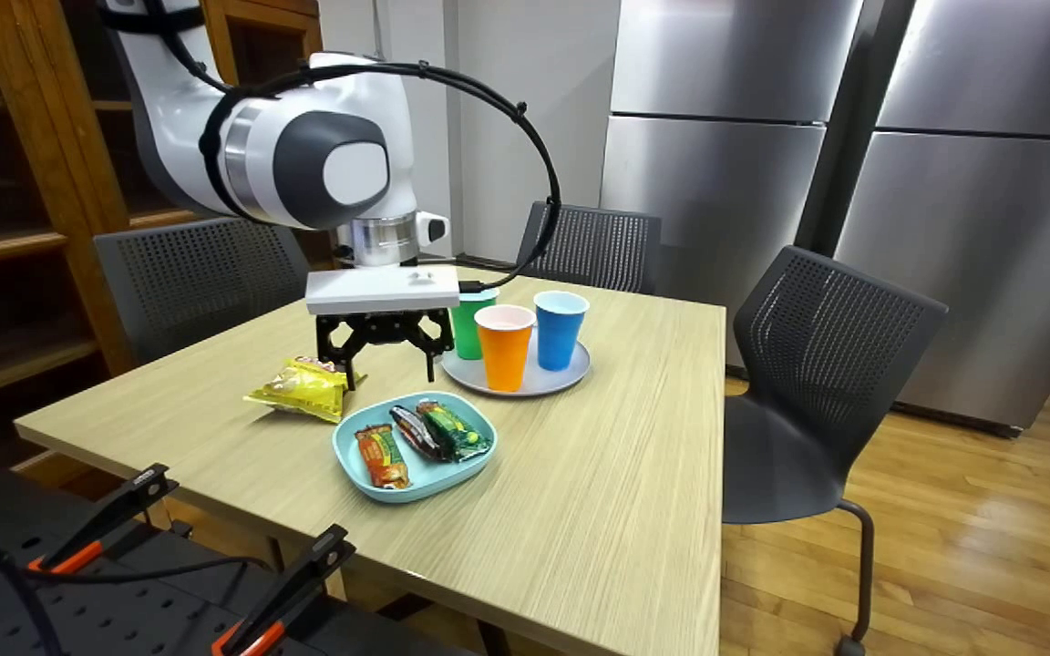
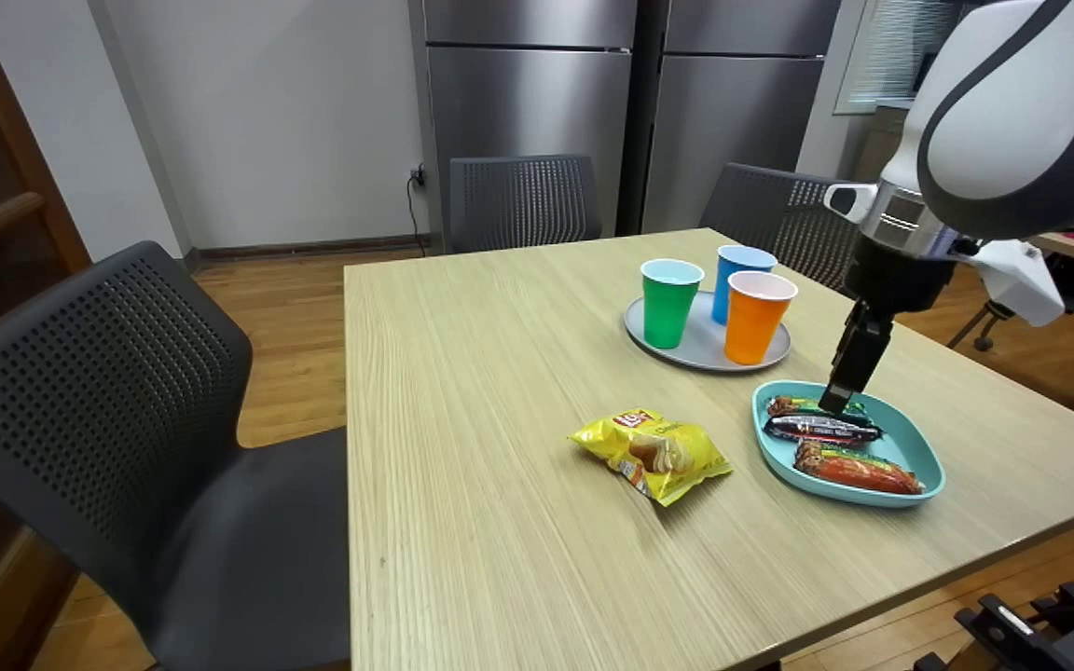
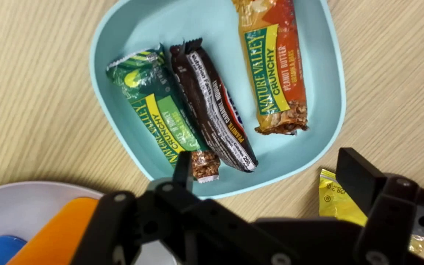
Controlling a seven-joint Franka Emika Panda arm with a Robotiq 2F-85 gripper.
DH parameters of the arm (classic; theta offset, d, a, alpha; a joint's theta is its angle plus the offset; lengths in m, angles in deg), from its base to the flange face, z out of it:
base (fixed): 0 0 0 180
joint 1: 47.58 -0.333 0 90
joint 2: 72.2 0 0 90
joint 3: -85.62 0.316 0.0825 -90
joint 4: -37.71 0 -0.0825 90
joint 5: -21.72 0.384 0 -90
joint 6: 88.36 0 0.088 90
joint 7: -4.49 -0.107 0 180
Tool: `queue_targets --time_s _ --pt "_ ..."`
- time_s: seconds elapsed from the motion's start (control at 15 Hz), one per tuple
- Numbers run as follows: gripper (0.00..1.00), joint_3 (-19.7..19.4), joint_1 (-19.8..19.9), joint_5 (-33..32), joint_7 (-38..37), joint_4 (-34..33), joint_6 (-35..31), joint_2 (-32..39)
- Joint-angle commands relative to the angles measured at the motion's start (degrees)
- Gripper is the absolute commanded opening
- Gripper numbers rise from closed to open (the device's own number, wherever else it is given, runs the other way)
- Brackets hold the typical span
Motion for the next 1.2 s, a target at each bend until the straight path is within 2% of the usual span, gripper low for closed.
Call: queue_targets --time_s 0.0,0.33,0.4,0.47,1.13 --pt "1.0 -0.26 -1.75 0.88 -2.53 5.38 3.05 -7.88" --pt "1.0 -0.56 -3.33 4.68 -0.81 8.9 3.82 -12.43" --pt "1.0 -1.51 -4.16 4.16 -1.03 6.44 5.1 -10.95" --pt "1.0 -2.35 -4.6 3.67 -0.67 6.7 1.92 -8.52" --pt "1.0 -3.15 -5.5 3.64 -0.81 6.26 2.9 -8.97"
